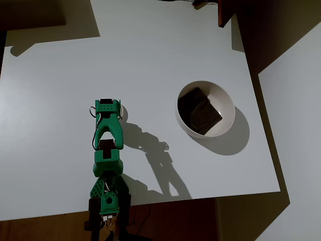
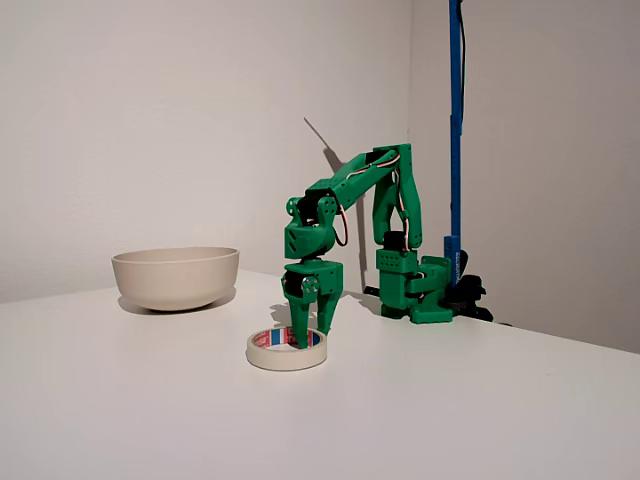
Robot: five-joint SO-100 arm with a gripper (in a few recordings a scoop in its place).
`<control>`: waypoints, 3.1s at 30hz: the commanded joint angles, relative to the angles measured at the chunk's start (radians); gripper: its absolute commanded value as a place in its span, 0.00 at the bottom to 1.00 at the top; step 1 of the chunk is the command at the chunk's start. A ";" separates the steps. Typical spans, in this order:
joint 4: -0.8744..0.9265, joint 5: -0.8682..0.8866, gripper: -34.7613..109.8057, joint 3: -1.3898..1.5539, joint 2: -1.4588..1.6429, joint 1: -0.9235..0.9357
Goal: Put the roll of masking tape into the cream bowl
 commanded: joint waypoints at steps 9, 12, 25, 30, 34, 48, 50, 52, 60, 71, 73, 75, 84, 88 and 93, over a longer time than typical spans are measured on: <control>-0.015 0.028 0.18 -0.046 0.023 -0.018; -0.021 0.032 0.18 -0.046 0.028 -0.021; 0.190 0.063 0.18 -0.044 0.529 -0.023; 0.311 0.083 0.18 -0.044 0.793 -0.025; 0.407 0.098 0.18 -0.044 1.023 -0.012; 0.540 0.046 0.18 -0.364 1.213 0.426; 0.540 0.037 0.18 -0.451 1.155 0.503; 0.529 0.028 0.18 -0.534 1.083 0.572; 0.380 0.029 0.18 -0.730 0.773 0.788; 0.287 0.037 0.18 -1.124 0.209 0.954; 0.301 0.038 0.18 -1.249 0.074 0.963; 0.321 0.038 0.18 -1.373 -0.060 0.969; 0.255 0.014 0.18 -1.483 -0.350 0.989; 0.238 0.005 0.18 -1.503 -0.430 1.008; 0.236 -0.003 0.18 -1.520 -0.511 1.023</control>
